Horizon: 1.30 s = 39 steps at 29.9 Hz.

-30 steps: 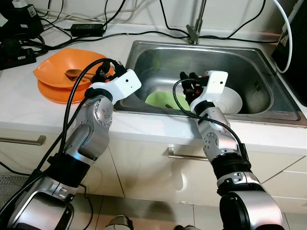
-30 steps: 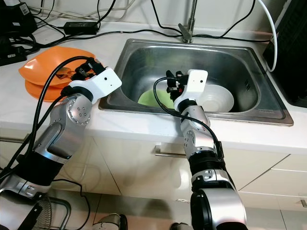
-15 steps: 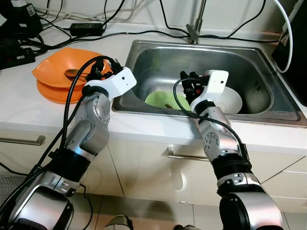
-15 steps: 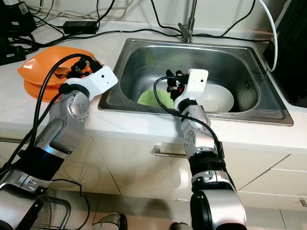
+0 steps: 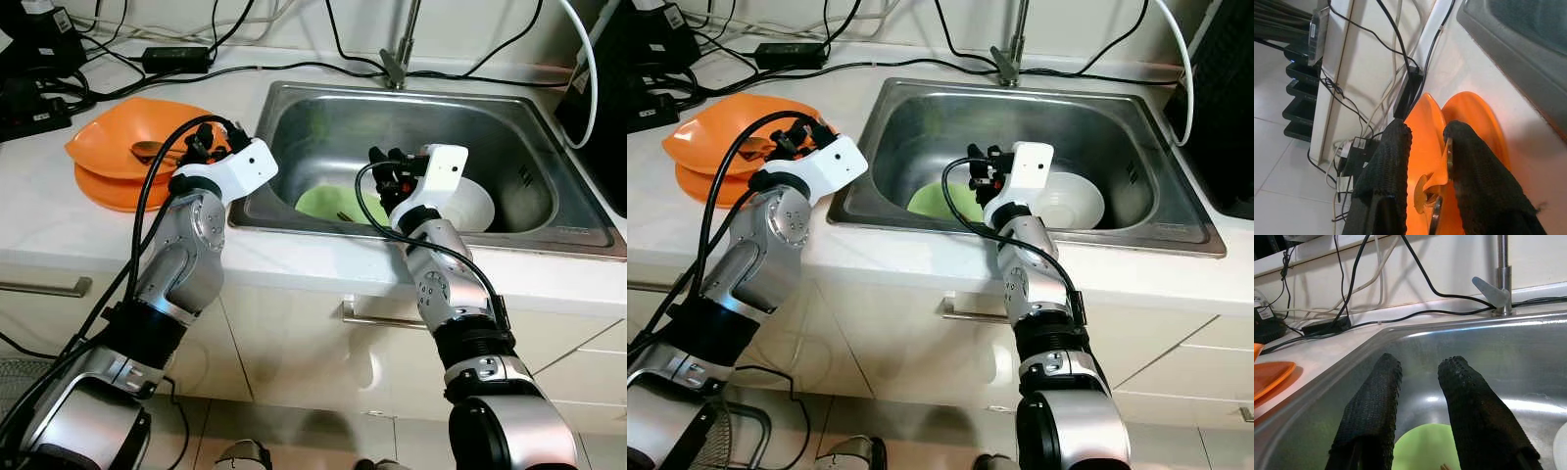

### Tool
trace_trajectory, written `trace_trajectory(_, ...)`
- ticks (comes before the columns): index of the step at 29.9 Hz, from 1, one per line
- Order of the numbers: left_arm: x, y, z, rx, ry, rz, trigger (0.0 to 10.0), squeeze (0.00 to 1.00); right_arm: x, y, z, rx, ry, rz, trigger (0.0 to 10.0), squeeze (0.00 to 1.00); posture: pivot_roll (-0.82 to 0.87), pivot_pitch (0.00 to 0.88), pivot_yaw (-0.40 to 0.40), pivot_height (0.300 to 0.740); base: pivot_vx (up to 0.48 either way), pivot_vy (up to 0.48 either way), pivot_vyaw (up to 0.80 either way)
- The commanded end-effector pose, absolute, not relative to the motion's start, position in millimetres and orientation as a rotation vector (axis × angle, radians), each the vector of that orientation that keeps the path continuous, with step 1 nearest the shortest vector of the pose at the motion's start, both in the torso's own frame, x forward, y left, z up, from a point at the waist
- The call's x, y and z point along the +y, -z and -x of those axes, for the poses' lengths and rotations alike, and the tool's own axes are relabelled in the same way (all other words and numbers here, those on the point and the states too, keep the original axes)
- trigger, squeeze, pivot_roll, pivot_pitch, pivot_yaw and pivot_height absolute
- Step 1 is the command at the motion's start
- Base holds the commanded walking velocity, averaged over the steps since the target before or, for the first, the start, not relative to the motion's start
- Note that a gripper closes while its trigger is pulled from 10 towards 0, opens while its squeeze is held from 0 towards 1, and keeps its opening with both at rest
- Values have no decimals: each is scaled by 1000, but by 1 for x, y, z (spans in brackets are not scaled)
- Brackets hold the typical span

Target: Kitchen organization

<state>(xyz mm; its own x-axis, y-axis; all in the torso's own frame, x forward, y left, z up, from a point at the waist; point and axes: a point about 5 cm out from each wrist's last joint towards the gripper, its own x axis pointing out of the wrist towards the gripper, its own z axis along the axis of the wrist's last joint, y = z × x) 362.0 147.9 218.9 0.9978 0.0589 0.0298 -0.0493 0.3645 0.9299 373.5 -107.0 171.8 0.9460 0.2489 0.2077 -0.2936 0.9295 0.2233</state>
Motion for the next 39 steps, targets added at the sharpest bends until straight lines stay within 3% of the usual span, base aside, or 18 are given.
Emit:
trace_trajectory(1, 145, -224, -364, -5, -66, -1199, 0, 0, -107, -173, -373, -176, -280, -256, 10000, 0, 98, 70, -20, 740, 0, 0, 0)
trace_trajectory(24, 142, -229, -364, -35, -62, -1200, 0, 0, -106, -173, -373, -174, -281, -266, 10000, 0, 101, 61, -19, 740, 0, 0, 0)
trace_trajectory(35, 123, -252, -361, -281, -53, -1267, 0, 0, -106, -174, -373, -183, -281, -260, 10000, 0, 100, 57, -20, 740, 0, 0, 0)
trace_trajectory(37, 112, -260, -358, -391, -23, -1264, 0, 0, -109, -176, -373, -199, -259, -252, 10000, 0, 101, 58, -21, 740, 0, 0, 0)
trace_trajectory(38, 105, -265, -355, -449, -7, -1237, 4353, 0, -111, -177, -374, -209, -244, -251, 10000, 0, 101, 58, -21, 740, 0, 0, 0)
trace_trajectory(39, 98, -269, -352, -499, 19, -1193, 10000, 0, -113, -178, -374, -217, -233, -255, 10000, 0, 100, 57, -20, 740, 0, 0, 0)
